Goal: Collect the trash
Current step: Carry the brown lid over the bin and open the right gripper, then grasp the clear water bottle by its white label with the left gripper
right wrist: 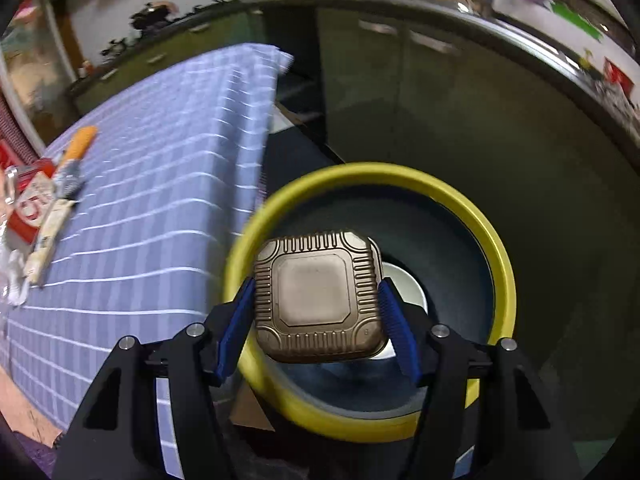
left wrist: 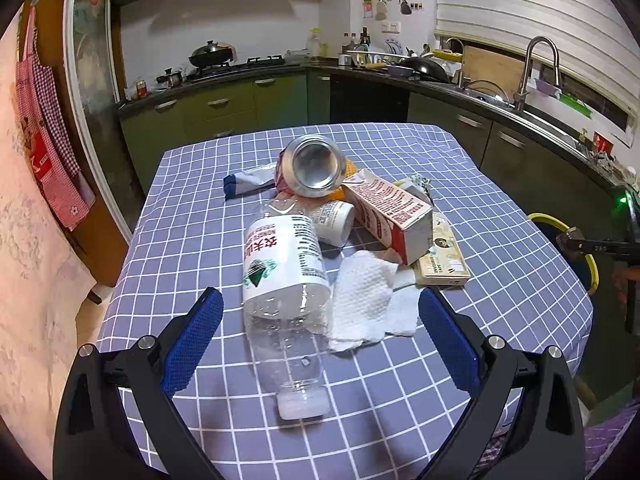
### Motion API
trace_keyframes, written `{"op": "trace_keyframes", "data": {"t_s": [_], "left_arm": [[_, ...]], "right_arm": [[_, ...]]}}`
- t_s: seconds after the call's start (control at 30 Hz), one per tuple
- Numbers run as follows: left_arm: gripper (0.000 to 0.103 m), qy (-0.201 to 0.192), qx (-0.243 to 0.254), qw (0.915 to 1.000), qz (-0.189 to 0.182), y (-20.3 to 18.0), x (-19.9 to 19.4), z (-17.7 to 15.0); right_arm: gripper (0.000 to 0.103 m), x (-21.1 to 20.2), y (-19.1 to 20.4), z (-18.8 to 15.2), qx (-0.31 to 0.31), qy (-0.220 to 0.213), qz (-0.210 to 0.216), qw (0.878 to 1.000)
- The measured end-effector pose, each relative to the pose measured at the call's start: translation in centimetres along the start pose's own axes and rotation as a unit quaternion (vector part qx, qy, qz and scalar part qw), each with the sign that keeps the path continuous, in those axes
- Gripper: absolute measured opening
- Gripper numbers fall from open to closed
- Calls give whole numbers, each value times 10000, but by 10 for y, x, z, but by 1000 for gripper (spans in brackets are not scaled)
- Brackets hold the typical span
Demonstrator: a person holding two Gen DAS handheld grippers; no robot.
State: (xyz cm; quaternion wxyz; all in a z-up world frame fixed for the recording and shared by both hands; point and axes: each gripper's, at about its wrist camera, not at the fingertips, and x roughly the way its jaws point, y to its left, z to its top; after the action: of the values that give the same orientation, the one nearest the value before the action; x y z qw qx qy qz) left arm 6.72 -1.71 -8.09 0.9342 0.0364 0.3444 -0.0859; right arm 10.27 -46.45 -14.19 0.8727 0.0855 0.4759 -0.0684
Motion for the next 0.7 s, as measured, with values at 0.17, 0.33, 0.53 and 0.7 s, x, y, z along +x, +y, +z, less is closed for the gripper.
{"op": "trace_keyframes", "data": {"t_s": [0.17, 0.33, 0.53, 0.7], "left_arm": [[97, 63, 51, 10000, 18, -2, 4, 2], [97, 126, 11, 9999, 31, 0, 11, 3], [97, 199, 45, 9998, 43, 1, 23, 11], [97, 402, -38, 9991, 164, 8, 44, 19]], "right_arm": [[68, 8, -14, -2, 279, -36, -171, 9995], [68, 2, -8, -1, 260, -154, -82, 9995], [68, -13, 9, 6, 151, -404, 21, 9991], [68, -13, 15, 4, 109, -372, 109, 9992]]}}
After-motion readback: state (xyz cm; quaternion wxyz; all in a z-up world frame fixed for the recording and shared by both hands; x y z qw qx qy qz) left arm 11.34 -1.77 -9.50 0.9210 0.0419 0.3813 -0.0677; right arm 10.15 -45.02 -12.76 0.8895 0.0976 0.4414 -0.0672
